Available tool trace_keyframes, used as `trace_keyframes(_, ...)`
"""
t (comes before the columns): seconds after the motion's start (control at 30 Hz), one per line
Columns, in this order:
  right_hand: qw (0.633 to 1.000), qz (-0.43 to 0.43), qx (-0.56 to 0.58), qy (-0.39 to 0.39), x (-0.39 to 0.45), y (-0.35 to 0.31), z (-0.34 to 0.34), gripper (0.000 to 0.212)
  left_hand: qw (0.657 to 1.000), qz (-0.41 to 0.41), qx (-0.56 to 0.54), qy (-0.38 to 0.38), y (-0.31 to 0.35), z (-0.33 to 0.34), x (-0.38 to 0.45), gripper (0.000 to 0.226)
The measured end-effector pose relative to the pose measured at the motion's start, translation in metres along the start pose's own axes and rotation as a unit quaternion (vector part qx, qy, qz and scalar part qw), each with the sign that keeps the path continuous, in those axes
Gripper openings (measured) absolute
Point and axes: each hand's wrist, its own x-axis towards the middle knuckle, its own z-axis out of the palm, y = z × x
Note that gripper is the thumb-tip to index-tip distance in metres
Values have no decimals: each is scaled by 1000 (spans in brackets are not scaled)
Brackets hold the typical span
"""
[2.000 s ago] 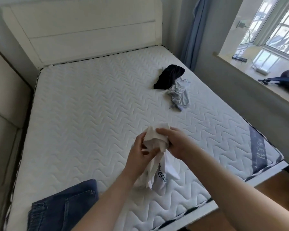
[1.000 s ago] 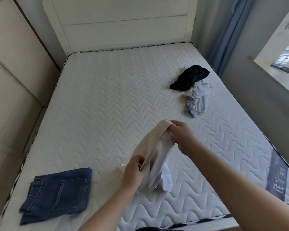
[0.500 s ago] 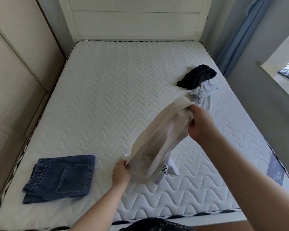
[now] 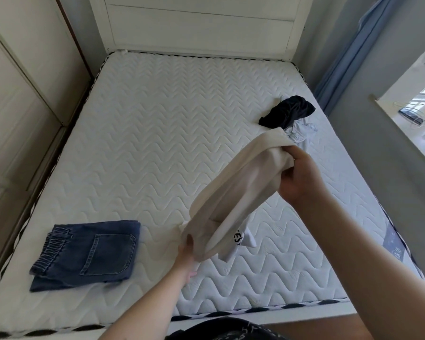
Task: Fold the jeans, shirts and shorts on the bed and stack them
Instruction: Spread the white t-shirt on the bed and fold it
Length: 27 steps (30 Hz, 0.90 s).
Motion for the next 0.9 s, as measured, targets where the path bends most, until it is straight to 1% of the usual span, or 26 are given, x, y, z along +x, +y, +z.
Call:
trace_keyframes(0.07, 1000, -4, 4, -6, -4, 2, 4, 32, 998, -19, 37, -49, -11, 7, 1, 69)
trace_keyframes(0.1, 1000, -7, -2, -9, -6, 2, 5, 30, 997, -23, 28, -61, -17, 11, 5, 63)
trace_keyframes(0.17, 1000, -15, -16, -17, -7, 3, 4, 26, 997, -14, -40, -58, -24, 17, 9, 38)
trace_keyframes(0.23, 999, -29, -29, -22, -6, 1, -2, 21, 998, 15, -63, -19, -25, 16, 11, 10)
trace_keyframes(0.27, 998, -40, -47, -20, -5, 0, -5, 19, 998, 36, -51, 3, -23, 14, 10, 4)
trace_keyframes(0.3, 994, -58, -87, -11, -3, -1, -11, 17, 998, 61, -25, 23, -19, 9, 10, 10)
trace_keyframes(0.33, 985, -82, -151, 4, -1, -1, -16, 19, 995, 91, 9, 44, -15, 4, 8, 13)
trace_keyframes(0.37, 967, -105, -229, 22, 2, 0, -22, 25, 990, 119, 42, 66, -10, -3, 8, 12)
trace_keyframes(0.43, 919, -128, -367, 62, 8, 10, -34, 36, 974, 168, 108, 105, 0, -21, 8, 16)
trace_keyframes(0.5, 877, -117, -458, 83, 17, 26, -48, 37, 957, 199, 157, 143, 16, -40, 7, 25)
trace_keyframes(0.57, 852, -95, -507, 86, 26, 42, -65, 31, 942, 226, 175, 175, 33, -54, 5, 29)
trace_keyframes(0.63, 832, -88, -540, 95, 33, 52, -80, 30, 927, 239, 187, 219, 52, -65, 4, 26)
trace_keyframes(0.73, 777, -80, -617, 94, 42, 51, -99, 27, 903, 250, 229, 265, 77, -80, -1, 25)
trace_keyframes(0.8, 732, -69, -674, 75, 47, 45, -111, 25, 884, 290, 255, 263, 92, -90, -4, 27)
trace_keyframes(0.83, 702, -67, -706, 68, 49, 42, -117, 24, 873, 315, 268, 257, 99, -95, -6, 28)
trace_keyframes(0.9, 626, -70, -775, 56, 51, 34, -127, 24, 854, 352, 297, 244, 110, -103, -9, 29)
